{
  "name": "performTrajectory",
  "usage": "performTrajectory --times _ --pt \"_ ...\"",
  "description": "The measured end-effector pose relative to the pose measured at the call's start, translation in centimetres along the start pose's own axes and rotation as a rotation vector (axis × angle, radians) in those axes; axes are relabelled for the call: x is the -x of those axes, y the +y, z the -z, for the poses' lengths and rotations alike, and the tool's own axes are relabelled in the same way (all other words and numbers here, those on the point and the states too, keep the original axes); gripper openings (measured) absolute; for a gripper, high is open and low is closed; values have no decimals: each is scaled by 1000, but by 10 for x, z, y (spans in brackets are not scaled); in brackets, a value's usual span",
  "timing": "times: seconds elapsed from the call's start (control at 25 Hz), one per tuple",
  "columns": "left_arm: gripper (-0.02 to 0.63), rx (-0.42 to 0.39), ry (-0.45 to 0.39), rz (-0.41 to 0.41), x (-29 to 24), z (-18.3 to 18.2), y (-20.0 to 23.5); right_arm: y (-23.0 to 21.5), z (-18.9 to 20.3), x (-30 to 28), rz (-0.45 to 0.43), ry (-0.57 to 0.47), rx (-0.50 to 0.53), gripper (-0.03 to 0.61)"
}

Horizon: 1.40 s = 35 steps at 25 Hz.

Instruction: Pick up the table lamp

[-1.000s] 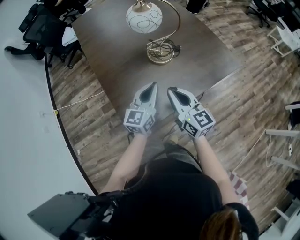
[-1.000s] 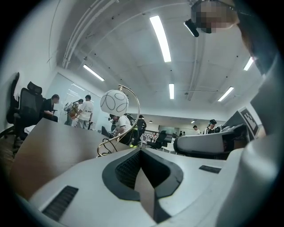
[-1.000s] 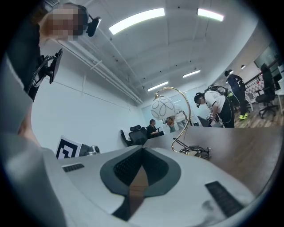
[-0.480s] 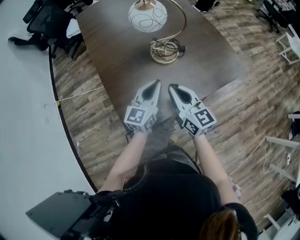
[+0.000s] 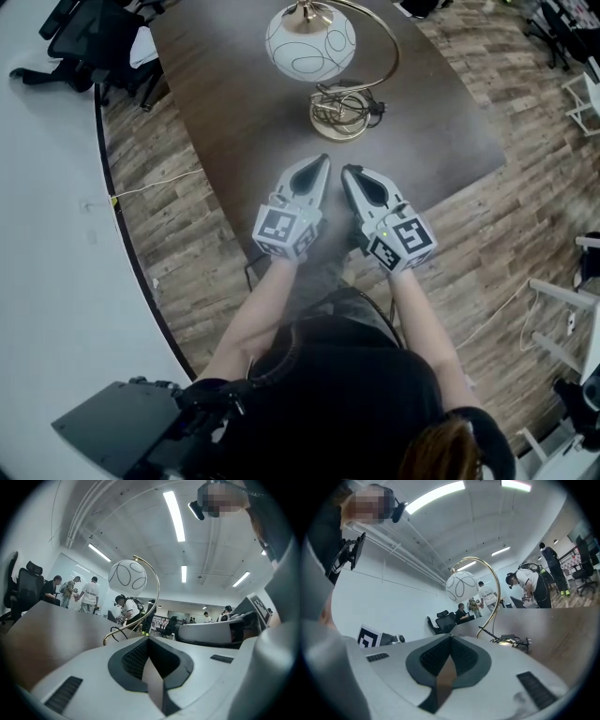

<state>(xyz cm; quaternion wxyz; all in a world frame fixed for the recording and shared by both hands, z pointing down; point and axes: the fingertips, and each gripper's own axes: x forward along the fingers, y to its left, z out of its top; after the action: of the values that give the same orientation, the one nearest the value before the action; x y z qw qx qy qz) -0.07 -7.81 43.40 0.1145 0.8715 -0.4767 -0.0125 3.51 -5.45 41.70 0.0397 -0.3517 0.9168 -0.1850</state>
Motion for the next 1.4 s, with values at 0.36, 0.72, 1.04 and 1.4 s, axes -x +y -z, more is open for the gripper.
performTrajectory --times 0.36,0.72,1.04,1.4 --pt "0 16 6 11 -24 2 28 -17 0 -36 -1 25 -7 3" --pt "0 9 26 30 -44 14 41 -32 8 -58 2 41 -37 3" --pt "2 8 68 27 -56 34 58 -43 21 -71 8 62 -60 3" --pt "27 17 106 13 -68 43 75 -52 33 -82 16 87 -75 3"
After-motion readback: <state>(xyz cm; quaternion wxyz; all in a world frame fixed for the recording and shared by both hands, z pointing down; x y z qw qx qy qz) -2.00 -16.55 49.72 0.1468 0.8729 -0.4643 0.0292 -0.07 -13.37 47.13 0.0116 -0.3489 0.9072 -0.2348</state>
